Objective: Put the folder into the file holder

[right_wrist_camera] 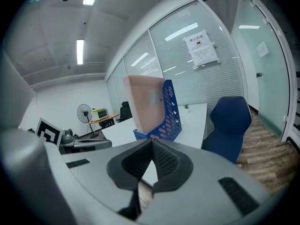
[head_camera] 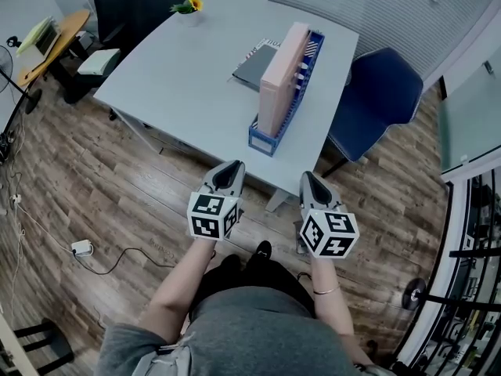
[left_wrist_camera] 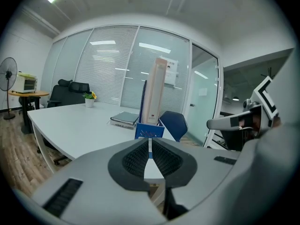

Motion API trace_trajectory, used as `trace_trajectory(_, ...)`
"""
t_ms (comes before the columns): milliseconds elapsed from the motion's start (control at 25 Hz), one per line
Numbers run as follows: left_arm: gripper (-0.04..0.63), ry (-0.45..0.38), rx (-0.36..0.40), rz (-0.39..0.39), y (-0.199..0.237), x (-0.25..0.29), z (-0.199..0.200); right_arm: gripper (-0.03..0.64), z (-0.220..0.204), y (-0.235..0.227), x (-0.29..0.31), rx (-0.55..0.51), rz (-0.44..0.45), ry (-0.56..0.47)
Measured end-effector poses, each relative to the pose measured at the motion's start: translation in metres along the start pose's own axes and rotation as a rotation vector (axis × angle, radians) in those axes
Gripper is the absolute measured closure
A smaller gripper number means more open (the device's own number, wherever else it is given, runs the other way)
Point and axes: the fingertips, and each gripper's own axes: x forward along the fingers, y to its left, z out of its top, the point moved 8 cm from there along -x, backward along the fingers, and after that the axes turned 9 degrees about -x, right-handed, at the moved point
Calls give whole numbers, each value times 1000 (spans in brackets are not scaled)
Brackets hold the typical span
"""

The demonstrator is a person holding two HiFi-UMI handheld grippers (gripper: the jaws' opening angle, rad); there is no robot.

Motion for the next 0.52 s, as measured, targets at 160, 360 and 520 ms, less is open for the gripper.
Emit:
trace_trajectory(160,557,-3,3,0,-3,-2,1,615,1,1,-2,-8,-3,-5)
trace_trajectory(360,557,-11,18,-1,-5,-4,6,614,0,1,-3,-10,-5,-7)
trace_trajectory(520,557,-18,23,0,-4,-6,9,614,-1,2,-3,-9,-6,-8)
